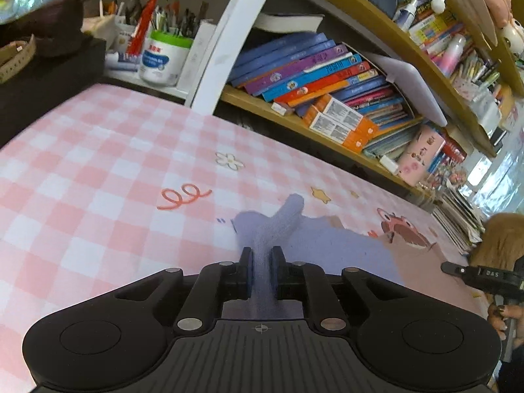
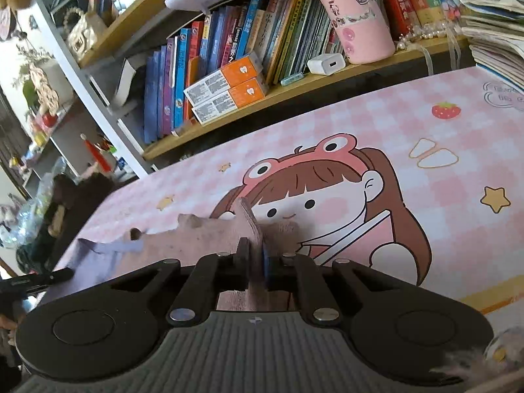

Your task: Fold clothes

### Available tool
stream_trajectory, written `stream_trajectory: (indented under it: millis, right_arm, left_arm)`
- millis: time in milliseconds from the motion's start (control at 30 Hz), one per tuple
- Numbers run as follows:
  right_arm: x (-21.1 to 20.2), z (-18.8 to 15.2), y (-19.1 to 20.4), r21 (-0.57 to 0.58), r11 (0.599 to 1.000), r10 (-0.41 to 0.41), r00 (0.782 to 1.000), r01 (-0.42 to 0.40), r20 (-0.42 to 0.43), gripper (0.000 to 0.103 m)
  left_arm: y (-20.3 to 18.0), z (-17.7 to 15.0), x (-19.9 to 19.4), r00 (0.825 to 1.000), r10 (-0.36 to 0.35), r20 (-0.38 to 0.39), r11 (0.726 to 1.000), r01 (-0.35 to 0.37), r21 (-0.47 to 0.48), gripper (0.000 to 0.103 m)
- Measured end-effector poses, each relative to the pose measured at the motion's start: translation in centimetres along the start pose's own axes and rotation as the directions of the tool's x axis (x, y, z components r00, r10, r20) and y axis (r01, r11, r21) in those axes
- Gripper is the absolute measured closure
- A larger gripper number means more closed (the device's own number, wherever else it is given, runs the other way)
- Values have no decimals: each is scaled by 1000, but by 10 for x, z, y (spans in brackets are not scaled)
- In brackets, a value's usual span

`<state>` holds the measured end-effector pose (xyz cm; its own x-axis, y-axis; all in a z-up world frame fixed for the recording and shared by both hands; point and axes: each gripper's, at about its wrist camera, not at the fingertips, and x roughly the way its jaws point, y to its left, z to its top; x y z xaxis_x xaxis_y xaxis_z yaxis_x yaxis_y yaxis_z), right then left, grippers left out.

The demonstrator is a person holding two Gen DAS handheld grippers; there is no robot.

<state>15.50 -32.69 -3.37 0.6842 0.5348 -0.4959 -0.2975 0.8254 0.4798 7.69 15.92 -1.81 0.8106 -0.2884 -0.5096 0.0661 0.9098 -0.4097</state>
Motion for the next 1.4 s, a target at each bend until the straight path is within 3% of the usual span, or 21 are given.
stream_trajectory:
  millis: [100, 167, 267, 333, 367, 467, 533, 633, 767, 800, 833, 867, 900, 933, 967, 1200, 1333, 1367, 1400]
  right_arm:
    - [-10, 2, 6, -33, 999, -14, 1000, 14, 12, 81]
    - [-14, 4, 10, -58, 998, -16, 1000, 18, 19, 80]
    - [-10, 5, 14, -89, 995, -33, 999, 33, 1, 81]
    - [-5, 4, 14, -95, 995, -44, 999, 42, -12, 94]
    - [-3, 4, 13, -89, 995, -42, 999, 41, -15, 95]
    - [0, 2, 9, -67, 997, -34, 999, 33, -15, 96]
    - [-1, 1, 6, -46, 999, -26, 1000, 26, -9, 96]
    - [2, -1, 5, -35, 999, -29, 999, 28, -17, 96]
    - [-4, 1, 11, -56, 998, -42, 999, 41, -17, 92]
    - [-7, 1, 12, -53, 998, -43, 999, 42, -17, 88]
    - [-11, 1, 12, -50, 998, -44, 999, 43, -17, 72]
    - [-16, 0, 13, -51, 998, -37, 999, 36, -15, 62]
    - [-22, -2, 14, -54, 998, -28, 1000, 28, -12, 50]
    - [-26, -5, 14, -51, 998, -22, 1000, 21, -22, 50]
    - [-30, -8, 14, -47, 999, -17, 999, 15, -35, 49]
    - [-48, -33, 9, 13, 1000, -11, 997, 12, -79, 50]
    - [-51, -39, 10, 42, 999, 2, 996, 1, -84, 61]
    - [-51, -39, 11, 50, 999, 7, 996, -3, -88, 66]
    - [-50, -40, 12, 56, 998, 10, 996, -5, -91, 76]
  left_arm:
    - [-8, 8, -8, 999, 11, 35, 998, -13, 68, 80]
    - [-14, 13, -12, 998, 15, 54, 993, -22, 119, 76]
    - [-26, 15, 3, 999, 32, 6, 980, -33, 198, 75]
    - [-29, 14, 14, 999, 43, -34, 974, -34, 223, 75]
    - [-30, 14, 20, 998, 49, -50, 973, -36, 229, 76]
    - [-21, 14, 18, 999, 23, -30, 985, -17, 171, 98]
    - [-13, 13, 9, 1000, -24, 13, 996, 23, 86, 98]
    - [-10, 4, 16, 1000, 20, -15, 998, -20, 54, 98]
    - [0, 4, 11, 1000, 10, -8, 1000, -10, -23, 91]
    - [-1, 5, 6, 1000, 11, -2, 999, -11, -30, 80]
    - [-1, 5, -1, 1000, 2, 1, 999, -1, -38, 69]
    - [-3, 4, -9, 1000, -22, 6, 999, 22, -47, 39]
    - [-5, 2, -17, 999, -49, 16, 998, 50, -44, 20]
    - [-7, -2, -25, 997, -78, 24, 996, 78, -34, 19]
    - [-8, -7, -33, 995, -96, 21, 995, 97, -22, 19]
    - [-2, -28, -42, 998, -47, -44, 997, 44, -68, 21]
    - [-3, -34, -39, 996, -68, -55, 995, 63, -81, 24]
    - [-3, -34, -38, 995, -78, -58, 993, 72, -90, 30]
    - [-3, -35, -37, 994, -93, -65, 991, 86, -101, 45]
